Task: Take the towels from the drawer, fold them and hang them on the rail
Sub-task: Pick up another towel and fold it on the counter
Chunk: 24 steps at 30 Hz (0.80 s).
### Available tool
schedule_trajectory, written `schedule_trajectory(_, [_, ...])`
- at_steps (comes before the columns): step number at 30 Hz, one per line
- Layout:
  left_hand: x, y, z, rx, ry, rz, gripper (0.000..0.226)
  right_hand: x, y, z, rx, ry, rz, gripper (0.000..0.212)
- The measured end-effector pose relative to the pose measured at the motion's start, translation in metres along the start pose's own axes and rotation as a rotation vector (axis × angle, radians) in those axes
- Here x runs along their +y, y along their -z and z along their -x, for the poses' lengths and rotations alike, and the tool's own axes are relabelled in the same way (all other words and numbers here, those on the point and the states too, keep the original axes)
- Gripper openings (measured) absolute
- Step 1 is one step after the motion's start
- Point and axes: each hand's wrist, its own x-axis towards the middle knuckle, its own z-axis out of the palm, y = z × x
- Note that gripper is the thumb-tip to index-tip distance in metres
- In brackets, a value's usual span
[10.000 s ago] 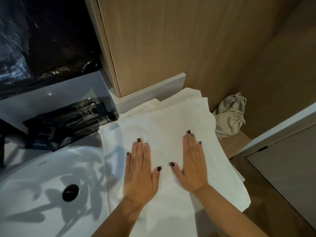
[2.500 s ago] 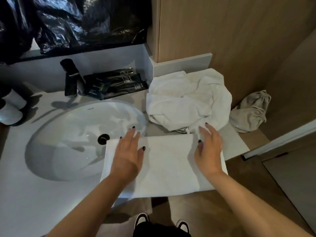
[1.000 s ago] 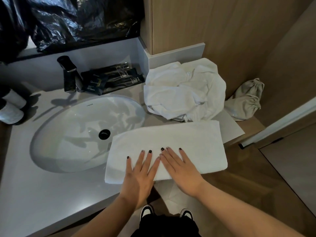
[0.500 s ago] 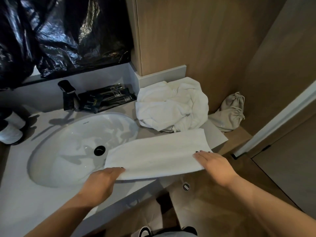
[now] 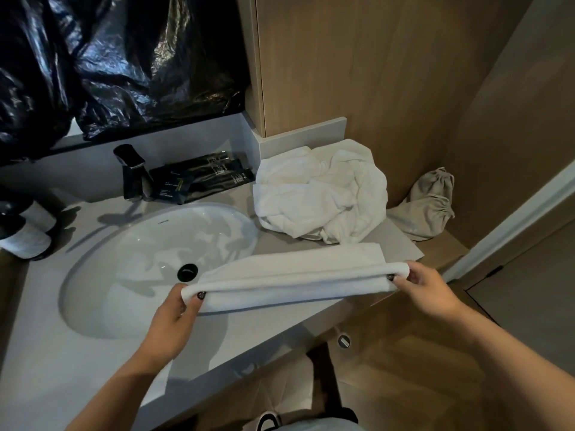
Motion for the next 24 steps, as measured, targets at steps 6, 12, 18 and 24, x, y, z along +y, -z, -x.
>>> schedule_trajectory(6, [0.005, -0.019, -0.018, 0.118, 0.081, -0.099, 0.037, 0.000, -0.028, -0.023, 0.149, -0.099, 0.104, 0.016])
schedule_trajectory(12, [0.003, -0.028, -0.040, 0.042, 0.201, -0.383, 0.044, 0.003, -0.061, -0.030, 0.352, -0.178, 0.462, 0.033])
schedule_trajectory(18, [-0.005, -0.027, -0.063, -0.112, 0.200, -0.380, 0.032, -0.006, -0.060, -0.045, 0.350, -0.146, 0.648, 0.030])
schedule_trajectory(24, [-0.010, -0.034, -0.079, -0.188, 0.335, -0.334, 0.026, -0.007, -0.063, -0.056, 0.324, -0.162, 0.719, 0.030])
